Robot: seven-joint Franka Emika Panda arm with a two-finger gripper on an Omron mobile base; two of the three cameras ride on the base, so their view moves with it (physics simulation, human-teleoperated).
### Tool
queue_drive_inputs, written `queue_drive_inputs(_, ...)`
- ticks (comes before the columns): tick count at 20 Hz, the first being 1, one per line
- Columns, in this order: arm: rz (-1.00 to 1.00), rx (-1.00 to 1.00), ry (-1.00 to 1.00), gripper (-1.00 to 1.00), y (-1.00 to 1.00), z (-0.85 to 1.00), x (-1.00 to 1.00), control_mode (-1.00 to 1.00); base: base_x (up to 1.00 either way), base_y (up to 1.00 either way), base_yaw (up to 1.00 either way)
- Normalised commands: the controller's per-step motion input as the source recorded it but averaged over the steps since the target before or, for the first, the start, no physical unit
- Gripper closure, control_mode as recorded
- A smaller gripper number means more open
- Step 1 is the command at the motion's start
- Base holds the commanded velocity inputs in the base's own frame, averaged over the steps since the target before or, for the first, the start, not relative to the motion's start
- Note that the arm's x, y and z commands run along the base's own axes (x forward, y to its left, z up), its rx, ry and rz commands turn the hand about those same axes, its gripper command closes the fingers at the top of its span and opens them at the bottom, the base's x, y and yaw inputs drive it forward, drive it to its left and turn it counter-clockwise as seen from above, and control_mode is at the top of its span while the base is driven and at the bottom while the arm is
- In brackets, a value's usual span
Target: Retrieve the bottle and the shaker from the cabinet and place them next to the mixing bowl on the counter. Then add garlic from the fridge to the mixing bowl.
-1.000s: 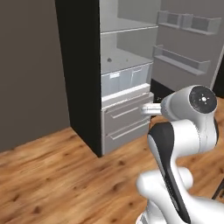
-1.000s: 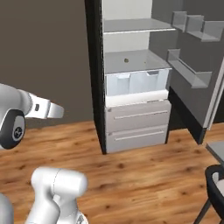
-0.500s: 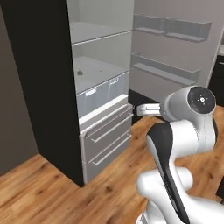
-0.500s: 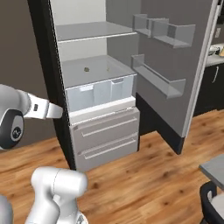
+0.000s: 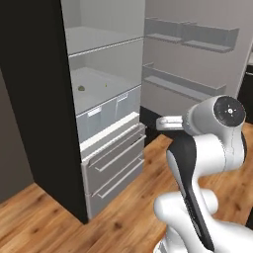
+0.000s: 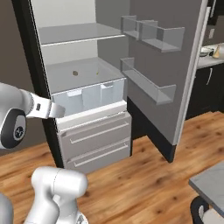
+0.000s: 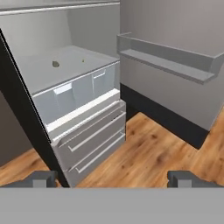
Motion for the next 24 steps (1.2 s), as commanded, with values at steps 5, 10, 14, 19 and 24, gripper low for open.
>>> queue_drive_inputs(5,0.00,0.00,0.00,-1.00,0.00,0.00,0.00,1.00,0.54,-0.11,0.04)
queue_drive_inputs(10,0.00,0.00,0.00,-1.00,0.00,0.00,0.00,1.00,0.89,0.00,0.01)
queue_drive_inputs(14,0.00,0.00,0.00,-1.00,0.00,0.00,0.00,1.00,1.00,0.22,0.00)
queue_drive_inputs(19,0.00,0.00,0.00,-1.00,0.00,0.00,0.00,1.00,1.00,0.24,0.00)
queue_drive_inputs(24,0.00,0.00,0.00,-1.00,0.00,0.00,0.00,1.00,0.89,0.12,0.02)
